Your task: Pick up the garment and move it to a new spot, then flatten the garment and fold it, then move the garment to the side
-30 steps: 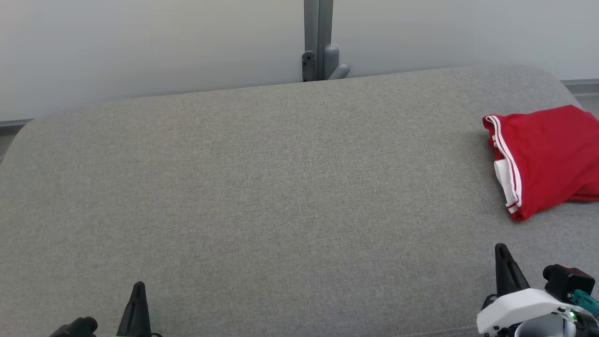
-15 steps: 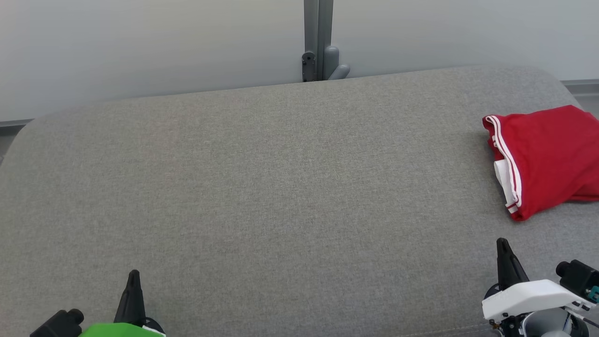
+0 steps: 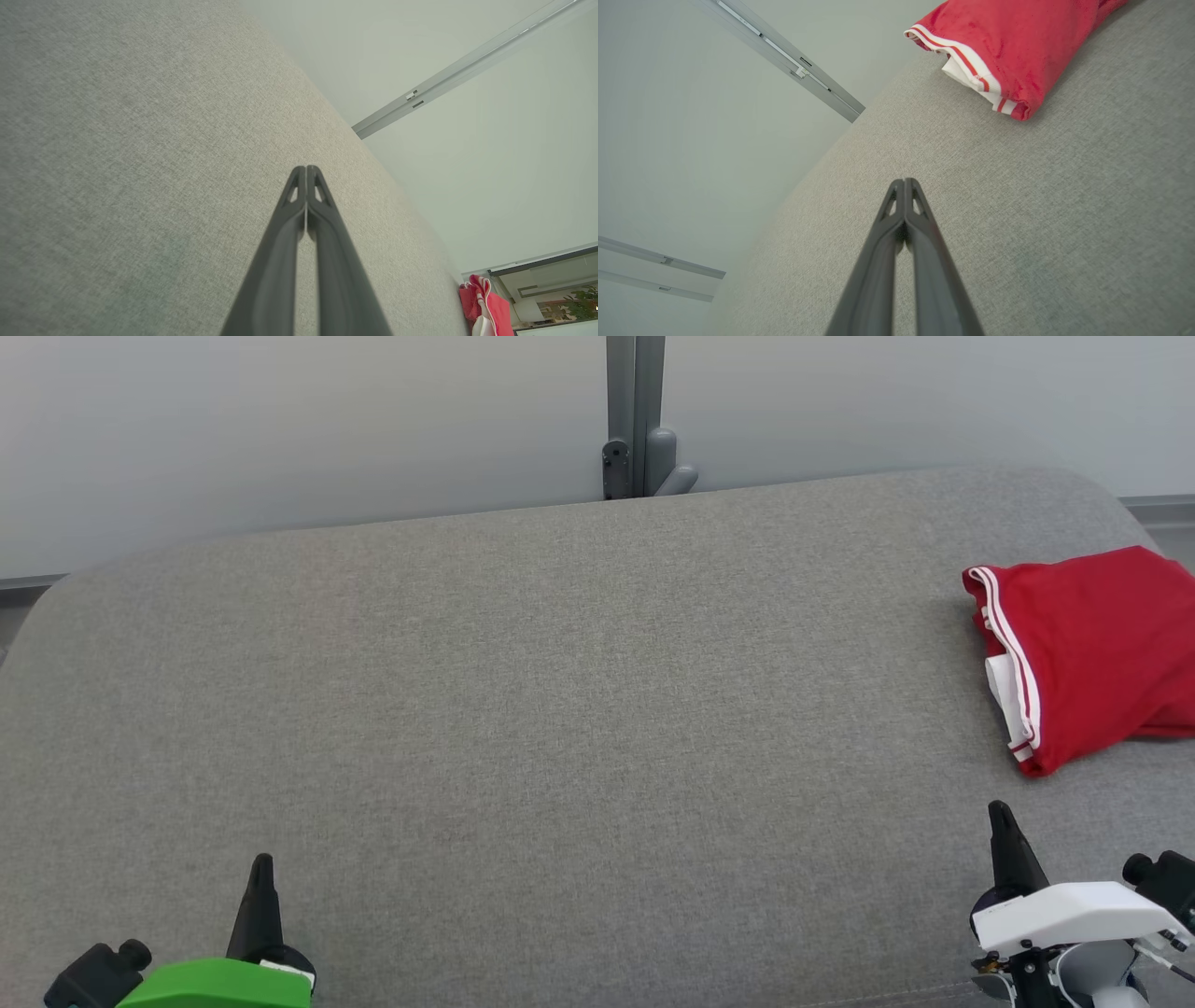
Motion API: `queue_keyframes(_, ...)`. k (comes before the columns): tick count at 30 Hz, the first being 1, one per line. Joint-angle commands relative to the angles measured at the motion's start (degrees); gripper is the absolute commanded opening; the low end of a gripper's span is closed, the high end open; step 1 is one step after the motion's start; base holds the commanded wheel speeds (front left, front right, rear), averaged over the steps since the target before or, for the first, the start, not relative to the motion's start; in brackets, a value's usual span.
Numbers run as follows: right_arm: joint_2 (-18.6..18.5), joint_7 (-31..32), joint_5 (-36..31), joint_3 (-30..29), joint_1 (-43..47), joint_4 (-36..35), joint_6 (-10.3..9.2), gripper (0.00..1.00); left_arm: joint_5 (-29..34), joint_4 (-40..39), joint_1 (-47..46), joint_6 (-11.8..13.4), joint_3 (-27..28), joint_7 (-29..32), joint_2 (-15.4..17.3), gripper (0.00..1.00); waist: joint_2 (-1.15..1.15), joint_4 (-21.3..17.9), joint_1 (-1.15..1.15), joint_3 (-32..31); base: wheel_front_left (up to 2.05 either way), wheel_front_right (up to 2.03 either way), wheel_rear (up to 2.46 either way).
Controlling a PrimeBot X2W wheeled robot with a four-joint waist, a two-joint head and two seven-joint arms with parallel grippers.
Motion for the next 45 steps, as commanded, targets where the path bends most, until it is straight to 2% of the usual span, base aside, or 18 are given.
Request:
queue_keyframes(1, -0.45, 0.25, 1.53, 0.02, -1.48, -0.91, -0.02, 0.00, -1.58, -0.81, -1.52, -0.07, 0.33, 0.21, 0.14, 0.00, 0.19, 0.00, 0.00, 0.00, 0.00, 0.00, 0.00)
queue_keyframes(22, -0.61, 3.82, 17.21, 0.14, -2.63, -1.47, -0.02, 0.00, -13.63, -1.48, -3.72, -0.10, 1.34, 3.69, -0.15, 0.00, 0.28, 0.01, 0.00, -0.08, 0.00, 0.00, 0.00)
queue_keyframes(45, -0.76, 6.92, 30.70, 0.24, -3.58, -1.97, -0.03, 0.00, -24.11, -2.06, -5.57, -0.13, 2.18, 6.70, -0.44, 0.00, 0.37, 0.02, 0.00, -0.17, 0.00, 0.00, 0.00)
